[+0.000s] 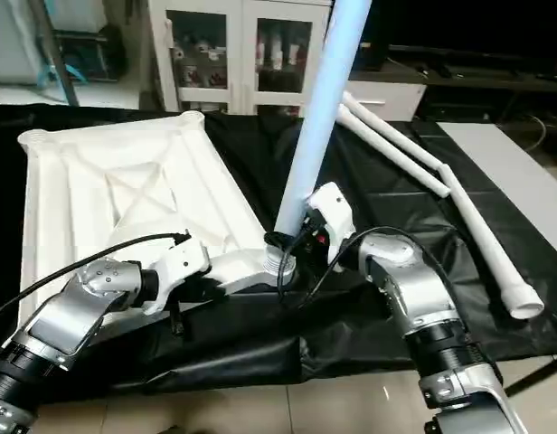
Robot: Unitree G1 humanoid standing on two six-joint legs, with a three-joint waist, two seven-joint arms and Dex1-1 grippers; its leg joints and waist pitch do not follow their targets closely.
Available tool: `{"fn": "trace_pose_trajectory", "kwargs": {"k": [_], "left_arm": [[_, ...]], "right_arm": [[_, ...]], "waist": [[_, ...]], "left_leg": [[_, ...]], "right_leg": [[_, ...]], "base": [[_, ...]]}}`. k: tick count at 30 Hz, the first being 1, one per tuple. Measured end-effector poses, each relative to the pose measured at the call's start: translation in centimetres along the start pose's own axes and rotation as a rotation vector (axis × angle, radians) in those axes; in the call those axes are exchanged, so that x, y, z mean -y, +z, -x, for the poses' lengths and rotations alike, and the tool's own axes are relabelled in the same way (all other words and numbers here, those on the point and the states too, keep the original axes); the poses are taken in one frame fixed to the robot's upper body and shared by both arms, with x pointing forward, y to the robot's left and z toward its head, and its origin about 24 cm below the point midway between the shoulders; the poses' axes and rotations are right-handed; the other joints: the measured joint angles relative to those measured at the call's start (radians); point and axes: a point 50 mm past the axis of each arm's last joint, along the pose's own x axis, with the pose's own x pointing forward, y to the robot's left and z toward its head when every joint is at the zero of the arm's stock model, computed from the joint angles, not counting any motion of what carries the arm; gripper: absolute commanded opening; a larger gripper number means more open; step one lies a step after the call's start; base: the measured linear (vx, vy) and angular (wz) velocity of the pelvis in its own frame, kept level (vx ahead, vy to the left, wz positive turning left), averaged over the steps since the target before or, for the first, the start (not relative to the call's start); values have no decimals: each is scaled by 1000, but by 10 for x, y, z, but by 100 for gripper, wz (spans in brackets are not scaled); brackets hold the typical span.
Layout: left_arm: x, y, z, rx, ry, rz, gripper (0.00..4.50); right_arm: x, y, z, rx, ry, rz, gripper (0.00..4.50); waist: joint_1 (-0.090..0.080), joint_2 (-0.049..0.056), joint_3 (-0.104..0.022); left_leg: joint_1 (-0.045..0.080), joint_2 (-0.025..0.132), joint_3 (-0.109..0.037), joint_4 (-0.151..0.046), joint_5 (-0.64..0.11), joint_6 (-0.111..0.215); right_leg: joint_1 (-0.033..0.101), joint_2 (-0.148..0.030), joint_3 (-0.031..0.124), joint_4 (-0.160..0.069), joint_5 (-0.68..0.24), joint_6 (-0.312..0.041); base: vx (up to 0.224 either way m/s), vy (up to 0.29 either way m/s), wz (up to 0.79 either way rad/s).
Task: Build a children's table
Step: Insert table leg to table base
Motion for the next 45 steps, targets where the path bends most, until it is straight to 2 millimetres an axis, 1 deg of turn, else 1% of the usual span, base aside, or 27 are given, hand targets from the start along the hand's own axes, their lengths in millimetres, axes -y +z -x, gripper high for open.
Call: {"fn": "trace_pose_trajectory", "kwargs": {"k": [2,3,4,5,6,7,8,9,10,11,12,13,14,15,16,18,20,23,26,29,34,35,37,39,41,44,45], "left_arm": [[-1,-1,-1,4,17,13,0],[-2,0,-2,8,31,25,0],[-3,0,-3,11,45,35,0],[-4,1,-6,15,58,45,0],[-5,4,-10,17,83,60,0],[-5,8,-16,26,92,62,0],[-5,13,-19,44,111,65,0],[-4,17,-23,61,129,72,0],[-3,16,-24,61,141,90,0],[-2,17,-27,68,151,102,0],[-4,20,-26,76,167,100,0],[-5,21,-26,78,172,99,0],[-5,21,-26,77,173,99,0],[-5,20,-26,76,175,100,0],[-6,20,-24,74,182,97,0],[-7,19,-23,74,188,92,0],[-8,19,-22,76,191,85,0],[-9,21,-21,80,193,77,0],[-9,21,-22,82,191,73,0],[-9,22,-22,82,187,70,0],[-9,23,-23,84,198,71,0],[-8,25,-27,90,202,80,0],[-9,32,-35,90,239,111,0],[-7,41,-47,95,273,152,0],[-5,47,-55,102,297,191,0],[0,59,-68,116,345,250,0],[1,63,-72,121,361,269,0]], "right_arm": [[1,1,-6,17,-35,-22,183],[2,2,-8,23,-61,-27,183],[3,3,-10,28,-80,-33,183],[4,4,-12,36,-106,-47,183],[7,4,-14,47,-153,-69,183],[11,3,-13,53,-190,-84,183],[15,7,-15,59,-224,-92,183],[19,11,-19,67,-267,-105,183],[19,11,-21,64,-289,-114,183],[20,11,-21,71,-307,-118,183],[21,14,-22,92,-324,-118,183],[20,15,-23,96,-329,-116,183],[20,15,-25,95,-329,-118,183],[20,15,-25,94,-329,-119,183],[20,17,-26,95,-327,-117,183],[20,18,-27,98,-327,-114,183],[21,22,-27,107,-326,-105,183],[21,23,-27,121,-326,-94,183],[22,22,-25,131,-319,-83,183],[20,17,-24,140,-316,-63,183],[17,16,-26,147,-341,-24,183],[16,15,-27,150,-363,-27,183],[15,14,-33,170,-480,-42,183],[18,14,-39,184,-598,-77,183],[21,15,-42,191,-674,-109,183],[27,18,-44,205,-793,-152,183],[28,19,-45,214,-831,-162,183]], "waist": [[-8,2,1],[-12,6,4],[-16,9,5],[-18,13,8],[-11,10,11],[3,-12,5],[9,-44,-1],[12,-39,3],[26,-28,6],[20,-2,6],[8,21,8],[-12,18,14],[-18,17,16],[-23,11,16],[-27,7,18],[-31,5,21],[-30,4,22],[-28,5,22],[-27,5,22],[-23,5,22],[-22,5,22],[-23,5,22],[-23,5,22],[-22,6,22],[-24,6,22],[-27,6,22],[-27,5,21]], "left_leg": [[0,0,0,-2,0,0],[1,0,0,-5,0,0],[1,0,0,-9,0,0],[0,0,7,-21,0,0],[-2,-1,29,-45,0,-1],[1,-1,60,-59,2,-3],[2,-3,85,-57,-3,-20],[-19,-13,13,21,-15,-34],[-21,-25,-74,90,-14,-35],[0,-23,-118,88,-39,-50],[8,-13,-117,70,-55,-62],[8,-8,-111,58,-55,-63],[10,-7,-106,47,-55,-63],[12,-7,-99,38,-55,-63],[13,-7,-91,32,-55,-63],[14,-6,-84,24,-55,-63],[14,0,-74,16,-55,-63],[10,8,-59,15,-40,-60],[12,17,-47,14,-38,-60],[12,18,-44,9,-38,-60],[12,19,-43,9,-38,-60],[12,19,-43,9,-38,-60],[12,19,-42,9,-38,-61],[12,19,-39,9,-37,-61],[11,18,-39,9,-37,-61],[7,18,-39,9,-37,-62],[6,18,-38,10,-36,-62]], "right_leg": [[0,0,-1,-3,-1,0],[0,0,-5,-5,-3,-2],[1,0,-11,-7,-6,-4],[1,-4,-27,-1,-18,-19],[-1,-15,-41,58,-62,-51],[0,-18,-40,100,-81,-58],[-6,-18,-14,101,-84,-25],[-14,-22,-10,100,-72,-6],[-9,-17,-14,100,-66,-4],[-1,-16,-41,96,-60,-6],[-2,-13,-50,89,-47,-15],[-3,3,-35,73,-34,-31],[1,7,-29,60,-24,-39],[2,5,-27,52,-17,-39],[1,2,-26,50,-17,-38],[0,0,-23,48,-17,-37],[0,1,-24,42,-16,-37],[1,0,-22,39,17,-35],[-5,0,-23,38,20,-31],[-6,0,-22,37,17,-27],[-6,0,-22,37,17,-27],[-6,0,-22,37,17,-27],[-6,0,-22,37,17,-27],[-6,0,-20,35,17,-27],[-5,0,-19,32,17,-27],[-5,0,-20,24,19,-25],[-2,-1,-19,21,27,-23]], "base": [[0,0,0],[0,0,0],[-95,16,-5],[-74,11,-3],[-117,-16,15],[-58,-115,21],[-58,-115,21],[-24,-83,-1],[-3,37,-30],[-3,37,-30],[-44,55,-6],[-116,20,24],[-116,20,24],[-56,-9,12],[0,0,0],[0,0,0],[0,0,0],[0,0,0],[0,0,0],[0,0,0],[0,0,0],[0,0,0],[0,0,0],[0,0,0],[0,0,0],[0,0,0],[0,0,0]]}}
